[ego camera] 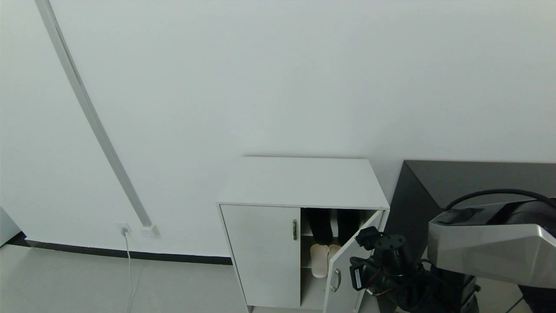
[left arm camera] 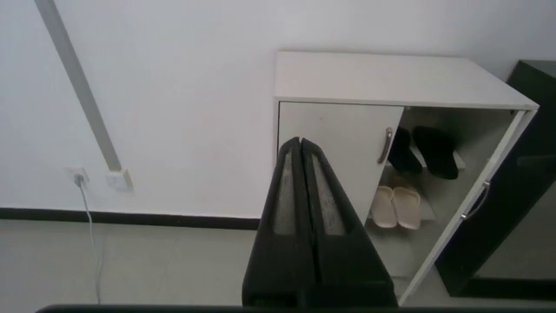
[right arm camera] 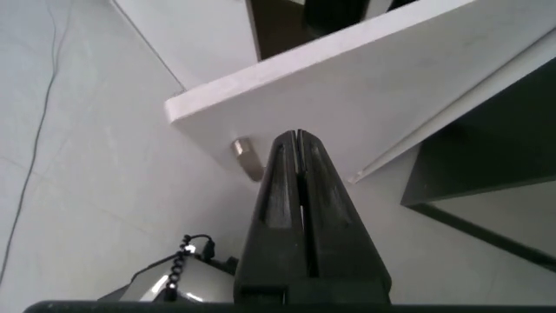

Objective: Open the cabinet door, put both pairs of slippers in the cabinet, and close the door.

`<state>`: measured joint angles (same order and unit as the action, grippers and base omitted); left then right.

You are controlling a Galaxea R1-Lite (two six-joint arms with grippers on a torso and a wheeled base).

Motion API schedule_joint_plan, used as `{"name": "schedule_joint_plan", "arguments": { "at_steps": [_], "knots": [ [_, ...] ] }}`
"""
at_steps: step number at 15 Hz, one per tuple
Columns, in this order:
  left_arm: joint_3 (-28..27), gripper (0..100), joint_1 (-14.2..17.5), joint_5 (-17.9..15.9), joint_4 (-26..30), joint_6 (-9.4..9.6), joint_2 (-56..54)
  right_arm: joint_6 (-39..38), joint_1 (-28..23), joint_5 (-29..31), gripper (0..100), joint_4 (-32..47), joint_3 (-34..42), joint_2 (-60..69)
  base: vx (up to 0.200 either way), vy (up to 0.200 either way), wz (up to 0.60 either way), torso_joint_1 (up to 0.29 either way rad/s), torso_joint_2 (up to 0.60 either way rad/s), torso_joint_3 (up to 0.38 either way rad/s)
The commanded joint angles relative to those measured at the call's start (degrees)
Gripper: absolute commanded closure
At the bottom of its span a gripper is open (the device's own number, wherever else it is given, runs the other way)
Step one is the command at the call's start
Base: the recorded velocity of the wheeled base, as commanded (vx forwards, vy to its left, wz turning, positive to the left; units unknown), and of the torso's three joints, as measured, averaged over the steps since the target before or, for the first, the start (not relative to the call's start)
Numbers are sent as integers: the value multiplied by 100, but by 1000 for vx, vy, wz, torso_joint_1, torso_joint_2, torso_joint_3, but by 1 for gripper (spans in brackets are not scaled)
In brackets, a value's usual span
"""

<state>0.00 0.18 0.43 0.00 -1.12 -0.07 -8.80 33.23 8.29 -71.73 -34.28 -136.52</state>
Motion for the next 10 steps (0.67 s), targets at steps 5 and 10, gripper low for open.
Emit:
{"name": "schedule_joint_plan", "arguments": {
  "at_steps": [5, 10],
  "knots": [
    [0, 100, -1, 1, 0, 7, 7, -8, -265, -12, 100, 775, -1353, -419, 0, 0, 0, 0, 0, 0],
    [0, 100, -1, 1, 0, 7, 7, 1, -352, -38, 100, 1346, -2496, -692, 0, 0, 0, 0, 0, 0]
  ]
}}
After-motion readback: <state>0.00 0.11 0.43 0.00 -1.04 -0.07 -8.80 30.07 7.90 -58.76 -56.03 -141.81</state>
